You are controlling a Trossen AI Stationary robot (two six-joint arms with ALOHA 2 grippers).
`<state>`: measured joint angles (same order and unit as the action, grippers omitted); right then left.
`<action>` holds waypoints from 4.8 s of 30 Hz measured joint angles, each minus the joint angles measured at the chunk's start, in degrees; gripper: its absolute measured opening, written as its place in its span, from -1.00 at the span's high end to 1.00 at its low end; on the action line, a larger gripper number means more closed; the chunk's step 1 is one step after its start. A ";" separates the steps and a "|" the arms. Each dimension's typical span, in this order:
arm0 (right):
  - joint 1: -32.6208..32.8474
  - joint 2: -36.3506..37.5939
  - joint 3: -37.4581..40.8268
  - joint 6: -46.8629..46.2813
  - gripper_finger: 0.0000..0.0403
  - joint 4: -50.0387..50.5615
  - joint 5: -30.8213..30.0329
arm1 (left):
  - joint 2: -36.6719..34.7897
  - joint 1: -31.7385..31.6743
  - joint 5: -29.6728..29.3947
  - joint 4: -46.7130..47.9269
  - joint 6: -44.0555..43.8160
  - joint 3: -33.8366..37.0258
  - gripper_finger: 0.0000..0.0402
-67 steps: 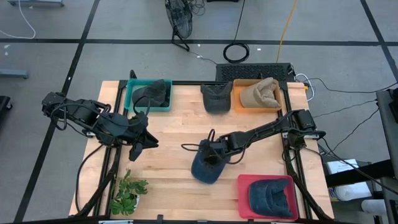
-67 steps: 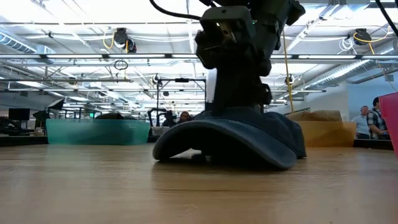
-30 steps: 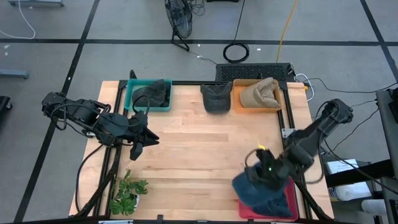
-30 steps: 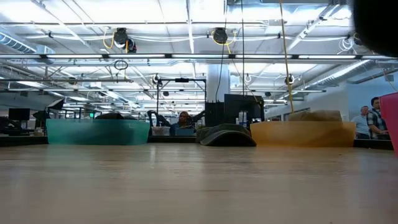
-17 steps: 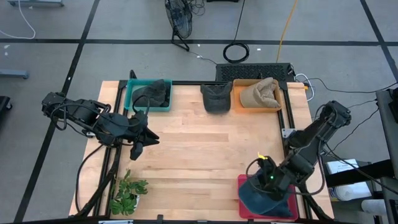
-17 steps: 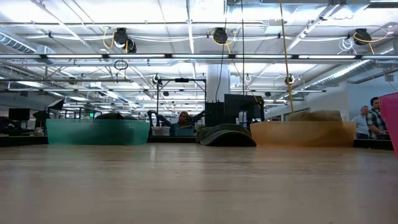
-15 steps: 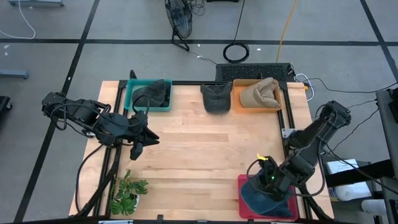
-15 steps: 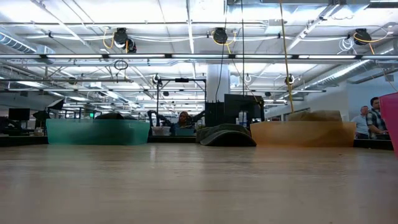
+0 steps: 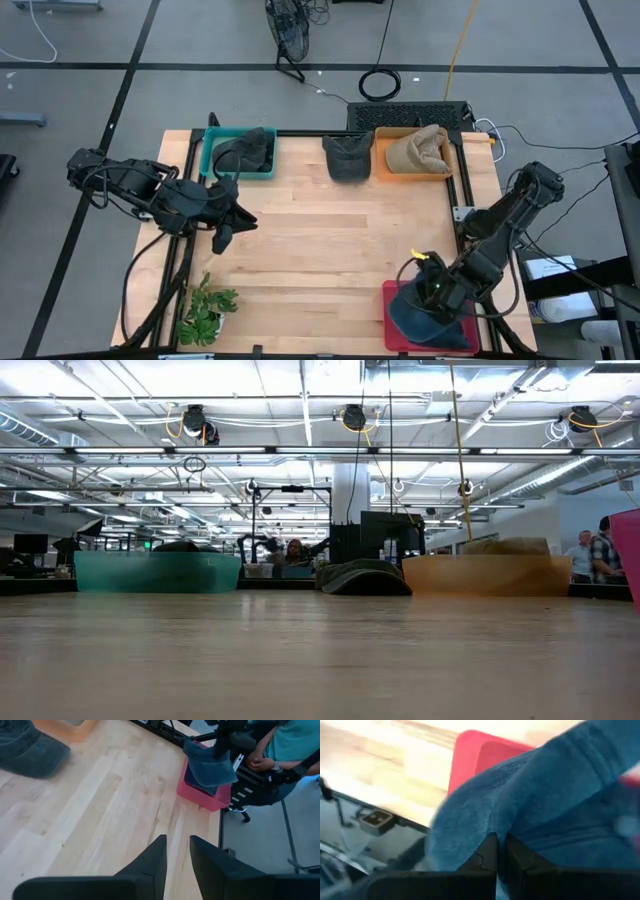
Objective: Pick & Place hat
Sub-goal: Put the blue cap into the red bin
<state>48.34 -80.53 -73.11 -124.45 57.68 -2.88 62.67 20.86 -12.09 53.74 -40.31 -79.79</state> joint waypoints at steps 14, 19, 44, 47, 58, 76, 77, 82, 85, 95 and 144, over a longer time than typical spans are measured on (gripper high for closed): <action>3.53 -2.70 1.01 -6.84 0.98 -4.09 -6.20 | 0.00 -0.02 -3.53 0.02 -3.34 0.00 0.54; 3.50 -3.06 5.26 -7.55 0.96 -8.98 -4.57 | 0.00 -0.02 -3.53 0.00 -3.99 0.00 0.54; 3.52 5.64 13.75 -3.01 0.14 -12.87 3.98 | 0.00 -0.02 -3.50 0.06 -4.66 0.00 0.54; 3.59 7.02 13.76 -3.68 0.08 -7.26 7.34 | 0.00 -0.02 -3.53 0.15 -4.31 0.01 0.54; 5.26 7.39 18.73 -3.77 0.07 -6.70 8.92 | 0.00 -1.40 -3.61 0.09 -3.39 0.00 0.54; 7.72 10.01 26.17 -4.54 0.39 -19.75 11.90 | 0.00 -1.40 -3.61 0.02 -4.36 0.02 0.54; 7.72 10.27 26.17 -4.54 0.45 -19.75 11.89 | 0.01 -1.40 -3.61 0.03 -4.23 0.02 0.54; 7.72 10.45 26.17 -3.79 0.85 -19.97 11.96 | 0.00 -1.40 -3.89 0.04 -3.96 0.02 0.54; 7.72 10.47 26.17 -3.34 0.96 -20.25 11.96 | 0.00 -1.40 -4.38 0.02 -3.99 0.00 0.54; 7.72 14.15 26.15 -4.61 0.98 -22.65 12.68 | 0.02 -1.40 -4.49 0.02 -3.76 0.00 0.54; -4.17 15.42 22.89 3.27 0.55 -20.81 5.70 | 0.00 -1.38 -4.58 0.04 -1.66 0.00 0.54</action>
<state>44.17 -65.11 -50.22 -121.18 36.87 2.82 62.67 19.49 -16.67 53.78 -41.97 -79.78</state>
